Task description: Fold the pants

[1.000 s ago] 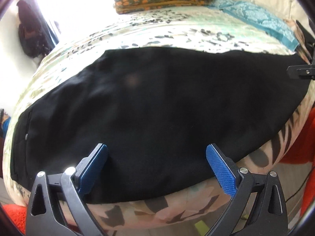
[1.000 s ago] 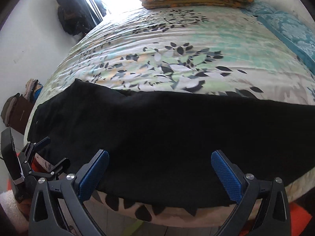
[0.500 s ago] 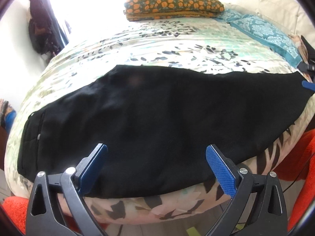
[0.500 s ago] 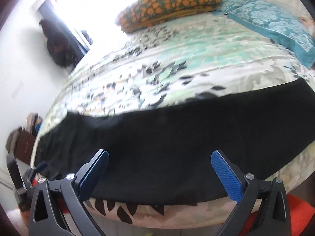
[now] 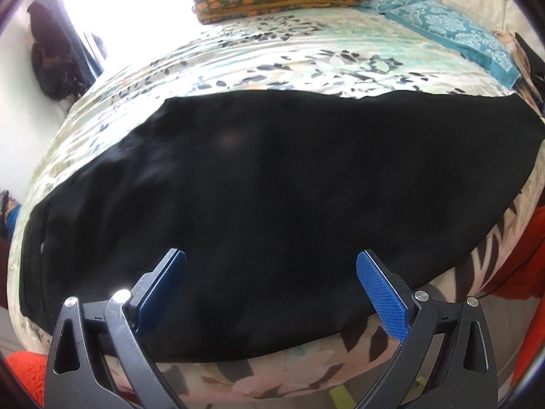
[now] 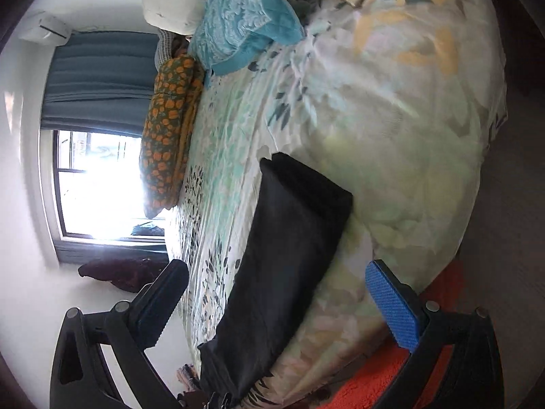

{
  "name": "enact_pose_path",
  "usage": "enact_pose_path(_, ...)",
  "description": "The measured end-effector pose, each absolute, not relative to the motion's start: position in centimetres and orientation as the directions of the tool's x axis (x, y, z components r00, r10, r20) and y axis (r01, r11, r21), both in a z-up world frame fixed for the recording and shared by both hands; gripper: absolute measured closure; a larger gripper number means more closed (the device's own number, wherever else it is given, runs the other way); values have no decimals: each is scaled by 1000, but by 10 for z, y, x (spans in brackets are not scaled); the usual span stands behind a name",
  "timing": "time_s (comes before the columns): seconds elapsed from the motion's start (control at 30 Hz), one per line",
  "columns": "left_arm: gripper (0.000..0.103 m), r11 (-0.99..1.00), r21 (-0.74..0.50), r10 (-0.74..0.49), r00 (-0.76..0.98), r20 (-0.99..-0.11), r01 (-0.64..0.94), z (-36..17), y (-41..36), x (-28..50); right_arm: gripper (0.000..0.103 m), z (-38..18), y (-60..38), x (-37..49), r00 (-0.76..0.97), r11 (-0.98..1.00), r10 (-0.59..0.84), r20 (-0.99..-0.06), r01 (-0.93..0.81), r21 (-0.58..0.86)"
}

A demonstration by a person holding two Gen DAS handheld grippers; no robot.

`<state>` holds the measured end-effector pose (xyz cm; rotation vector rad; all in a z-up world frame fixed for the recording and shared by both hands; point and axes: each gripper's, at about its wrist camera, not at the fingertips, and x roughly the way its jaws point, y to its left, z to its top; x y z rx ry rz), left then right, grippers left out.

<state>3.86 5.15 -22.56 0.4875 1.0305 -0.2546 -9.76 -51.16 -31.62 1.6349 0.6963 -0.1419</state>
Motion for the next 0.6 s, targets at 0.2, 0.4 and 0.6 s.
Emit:
enact_pose_path(0.2, 1, 901, 255, 61, 481, -875, 351, -222, 67, 48, 25, -340, -503, -73, 791, -4, 417, -447, 493, 870)
enact_pose_path(0.4, 2, 902, 267, 76, 485, -871, 339, -220, 73, 42, 26, -337, -506, -56, 727, 136, 359, -585, 579, 804)
enact_pose_path(0.6, 2, 893, 277, 76, 488, -870, 355, -221, 67, 41, 26, -354, -510, -56, 779, 69, 370, -507, 521, 851)
